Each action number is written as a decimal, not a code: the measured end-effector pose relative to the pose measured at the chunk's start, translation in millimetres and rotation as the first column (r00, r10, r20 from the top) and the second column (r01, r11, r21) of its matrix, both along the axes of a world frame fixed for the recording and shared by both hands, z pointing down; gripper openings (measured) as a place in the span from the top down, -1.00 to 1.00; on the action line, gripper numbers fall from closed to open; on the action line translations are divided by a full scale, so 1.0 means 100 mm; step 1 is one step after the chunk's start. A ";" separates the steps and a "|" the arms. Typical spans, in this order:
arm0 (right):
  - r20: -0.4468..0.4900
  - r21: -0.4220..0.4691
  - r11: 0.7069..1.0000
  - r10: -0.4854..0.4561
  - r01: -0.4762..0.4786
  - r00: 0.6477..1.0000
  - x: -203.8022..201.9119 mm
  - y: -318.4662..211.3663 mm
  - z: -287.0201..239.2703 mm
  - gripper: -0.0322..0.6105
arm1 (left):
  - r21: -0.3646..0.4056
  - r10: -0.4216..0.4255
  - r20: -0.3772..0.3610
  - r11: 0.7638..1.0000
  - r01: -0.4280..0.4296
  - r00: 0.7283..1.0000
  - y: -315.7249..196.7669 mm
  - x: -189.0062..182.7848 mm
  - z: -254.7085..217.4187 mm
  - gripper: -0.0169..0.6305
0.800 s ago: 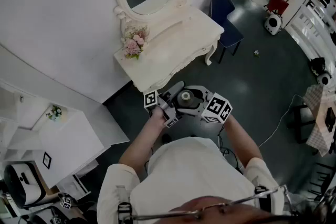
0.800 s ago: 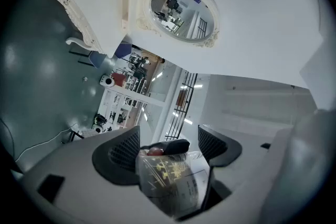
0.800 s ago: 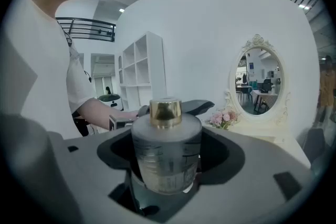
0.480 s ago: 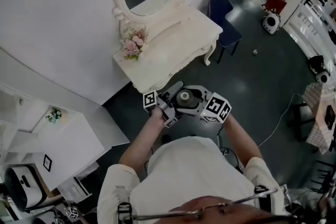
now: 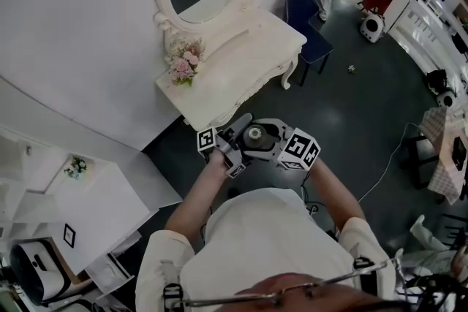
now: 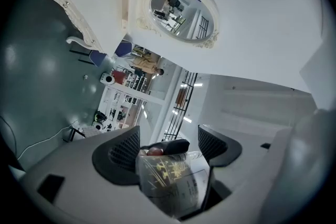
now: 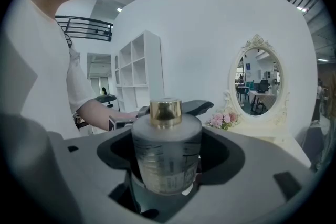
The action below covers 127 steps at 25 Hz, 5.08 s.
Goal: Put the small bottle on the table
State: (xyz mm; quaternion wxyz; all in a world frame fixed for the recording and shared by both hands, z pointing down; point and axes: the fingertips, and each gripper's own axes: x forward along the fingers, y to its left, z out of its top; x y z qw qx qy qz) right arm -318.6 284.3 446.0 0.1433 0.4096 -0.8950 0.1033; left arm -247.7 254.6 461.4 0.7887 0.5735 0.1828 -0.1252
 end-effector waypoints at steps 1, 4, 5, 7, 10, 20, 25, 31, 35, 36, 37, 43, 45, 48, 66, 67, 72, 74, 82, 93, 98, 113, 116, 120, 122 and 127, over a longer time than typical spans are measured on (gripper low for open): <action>0.002 0.002 1.000 0.005 -0.005 1.000 -0.03 -0.01 0.00 -0.17 | -0.001 0.003 -0.001 1.000 -0.003 1.000 -0.01 -0.03 0.00 -0.09; 0.008 0.007 1.000 0.021 -0.021 1.000 -0.13 -0.05 0.01 -0.17 | -0.001 0.016 0.000 1.000 -0.016 1.000 -0.04 -0.12 0.02 -0.09; 0.011 0.006 1.000 0.026 -0.026 1.000 -0.16 -0.06 0.03 -0.17 | -0.001 0.021 0.004 1.000 -0.021 1.000 -0.05 -0.16 0.03 -0.09; 0.015 0.004 0.999 0.037 -0.038 0.999 -0.23 -0.09 0.06 -0.17 | -0.001 0.032 0.013 0.999 -0.032 0.999 -0.06 -0.22 0.08 -0.09; 0.023 0.003 0.998 0.060 -0.060 0.998 -0.28 -0.10 0.10 -0.17 | 0.000 0.048 0.015 0.999 -0.048 0.999 -0.06 -0.27 0.11 -0.09; 0.030 -0.010 0.997 0.082 -0.082 0.996 -0.17 -0.22 0.14 -0.17 | -0.016 0.067 0.026 0.998 -0.067 0.997 -0.17 -0.16 0.16 -0.09; 0.043 -0.018 0.997 0.069 -0.069 0.997 0.02 -0.40 0.18 -0.17 | -0.024 0.054 0.040 0.998 -0.053 0.998 -0.36 0.02 0.22 -0.09; 0.050 -0.026 0.999 0.037 -0.036 0.998 0.37 -0.69 0.24 -0.17 | -0.025 0.030 0.052 0.999 -0.029 0.998 -0.67 0.37 0.29 -0.09; 0.055 -0.034 0.999 0.022 -0.020 0.998 0.67 -0.86 0.26 -0.17 | -0.028 0.019 0.061 0.999 -0.017 0.998 -0.84 0.66 0.31 -0.09; 0.057 -0.036 0.999 0.019 -0.017 0.998 0.74 -0.91 0.27 -0.17 | -0.029 0.016 0.065 0.999 -0.014 0.998 -0.89 0.73 0.32 -0.09; 0.059 -0.037 0.999 0.015 -0.013 0.998 0.80 -0.95 0.28 -0.17 | -0.029 0.013 0.068 1.000 -0.011 0.998 -0.93 0.79 0.33 -0.09; 0.063 -0.037 0.999 -0.003 0.005 0.998 1.25 -1.17 0.30 -0.17 | -0.020 0.001 0.082 1.000 0.001 0.997 -1.17 1.24 0.36 -0.09; 0.063 -0.037 0.999 -0.009 0.011 0.998 1.41 -1.20 0.30 -0.17 | -0.015 -0.003 0.085 1.000 0.005 0.996 -1.20 1.40 0.35 -0.09; 0.063 -0.035 0.999 -0.016 0.019 0.998 1.66 -1.27 0.30 -0.17 | -0.011 -0.010 0.090 1.000 0.011 0.996 -1.28 1.64 0.36 -0.09; 0.068 -0.062 0.996 -0.061 0.066 0.996 2.22 -1.57 0.45 -0.17 | -0.039 -0.049 0.106 0.998 0.054 0.993 -1.60 2.19 0.52 -0.09; 0.067 -0.065 0.996 -0.060 0.065 0.996 2.24 -1.59 0.46 -0.17 | -0.040 -0.047 0.108 0.998 0.052 0.993 -1.62 2.21 0.54 -0.09; 0.058 -0.075 0.996 -0.052 0.056 0.997 2.41 -1.83 0.50 -0.17 | -0.050 -0.032 0.095 0.998 0.037 0.995 -1.85 2.39 0.56 -0.09; 0.055 -0.083 0.995 -0.045 0.050 0.997 2.47 -1.95 0.51 -0.17 | -0.056 -0.022 0.097 0.998 0.028 0.995 -1.97 2.46 0.58 -0.09; 0.030 -0.107 0.994 -0.022 0.025 0.999 2.69 -2.58 0.61 -0.17 | -0.054 0.023 0.099 0.998 -0.018 0.995 -2.57 2.70 0.66 -0.09; 0.050 -0.113 0.993 0.035 -0.029 0.998 2.90 -3.31 0.62 -0.17 | -0.068 0.073 0.097 0.995 -0.066 0.993 -3.25 2.91 0.69 -0.09; 0.060 -0.128 0.991 0.043 -0.035 0.997 2.95 -3.48 0.65 -0.17 | -0.052 0.076 0.115 0.996 -0.071 0.991 -3.42 2.95 0.73 -0.09; 0.063 -0.132 0.986 -0.090 0.098 0.994 3.45 -3.85 0.77 -0.17 | -0.064 -0.053 0.161 0.996 0.064 0.985 -3.88 3.38 0.88 -0.09; 0.059 -0.134 0.978 -0.150 0.157 0.987 3.61 -3.94 0.77 -0.17 | -0.065 -0.102 0.173 0.991 0.114 0.980 -3.99 3.51 0.90 -0.09; 0.064 -0.138 0.969 -0.196 0.203 0.979 3.85 -4.09 0.79 -0.17 | -0.059 -0.167 0.192 0.982 0.182 0.967 -4.15 3.66 0.94 -0.09; 0.063 -0.139 0.964 -0.220 0.227 0.973 3.98 -4.14 0.82 -0.17 | -0.063 -0.199 0.203 0.974 0.216 0.959 -4.21 3.74 0.97 -0.09; 0.073 -0.142 0.949 -0.273 0.281 0.959 4.22 -4.23 0.88 -0.17 | -0.065 -0.274 0.231 0.953 0.295 0.934 -4.29 3.87 1.05 -0.09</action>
